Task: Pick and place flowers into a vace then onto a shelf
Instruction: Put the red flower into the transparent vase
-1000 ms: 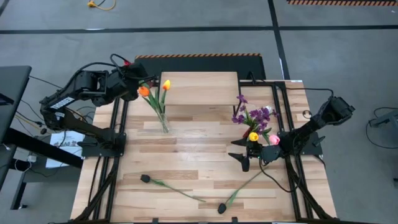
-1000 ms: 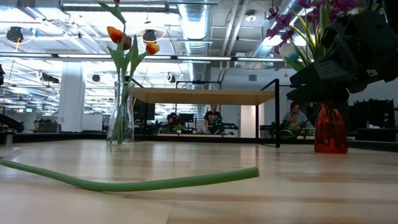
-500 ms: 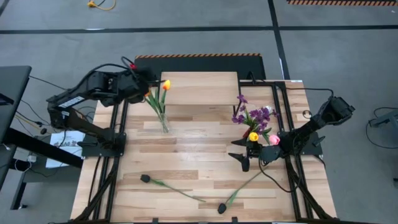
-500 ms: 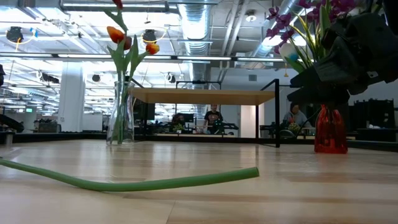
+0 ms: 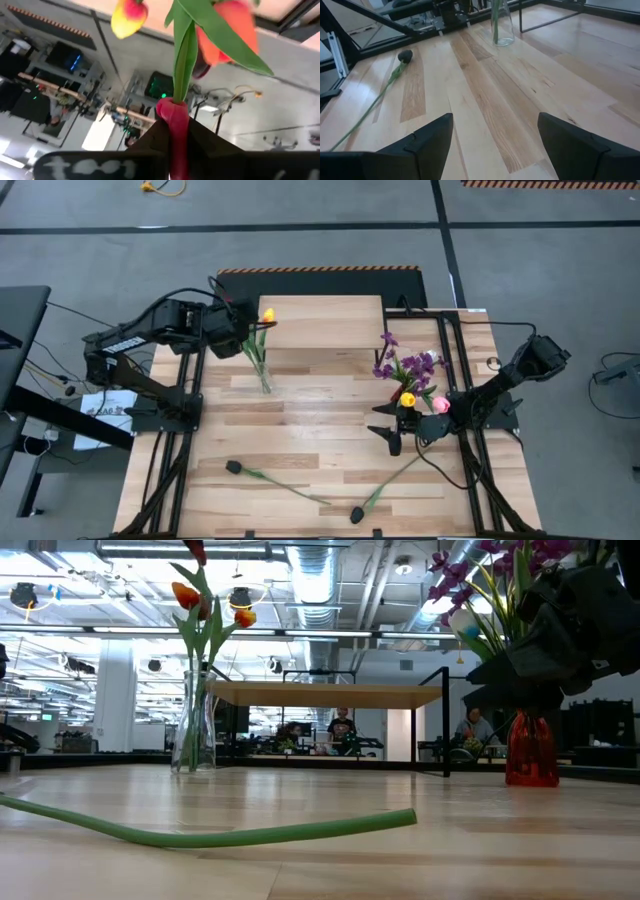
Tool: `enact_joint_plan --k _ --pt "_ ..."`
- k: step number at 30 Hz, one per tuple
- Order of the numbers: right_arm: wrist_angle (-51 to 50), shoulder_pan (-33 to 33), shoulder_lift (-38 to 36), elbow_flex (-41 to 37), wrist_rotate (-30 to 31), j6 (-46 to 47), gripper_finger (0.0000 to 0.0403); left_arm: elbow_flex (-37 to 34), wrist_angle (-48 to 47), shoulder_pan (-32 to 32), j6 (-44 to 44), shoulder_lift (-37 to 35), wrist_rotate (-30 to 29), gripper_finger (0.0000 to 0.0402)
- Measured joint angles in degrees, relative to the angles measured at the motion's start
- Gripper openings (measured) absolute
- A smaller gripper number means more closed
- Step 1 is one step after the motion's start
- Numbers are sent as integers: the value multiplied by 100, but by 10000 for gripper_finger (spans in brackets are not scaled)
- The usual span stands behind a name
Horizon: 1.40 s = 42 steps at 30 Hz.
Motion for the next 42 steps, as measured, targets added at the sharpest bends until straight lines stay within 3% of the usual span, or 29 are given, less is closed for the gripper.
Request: enact_joint_plan --k 10,16,24,32,37,42 --pt "-3 0 0 0 0 0 286 0 -102 -50 -944 6 572 48" --pt "1 0 -1 0 -1 2 286 0 404 -2 -2681 6 1121 86" --pt "1 0 0 0 -4 4 286 0 391 0 -2553 3 1364 151" --pt "3 0 -1 0 -30 4 286 0 238 2 -2771 3 1384 208" --pt "4 0 -1 0 -30 4 286 0 141 -9 -3307 3 1389 215" --pt "4 0 0 0 -30 4 286 0 154 -179 -4138 -36 921 215"
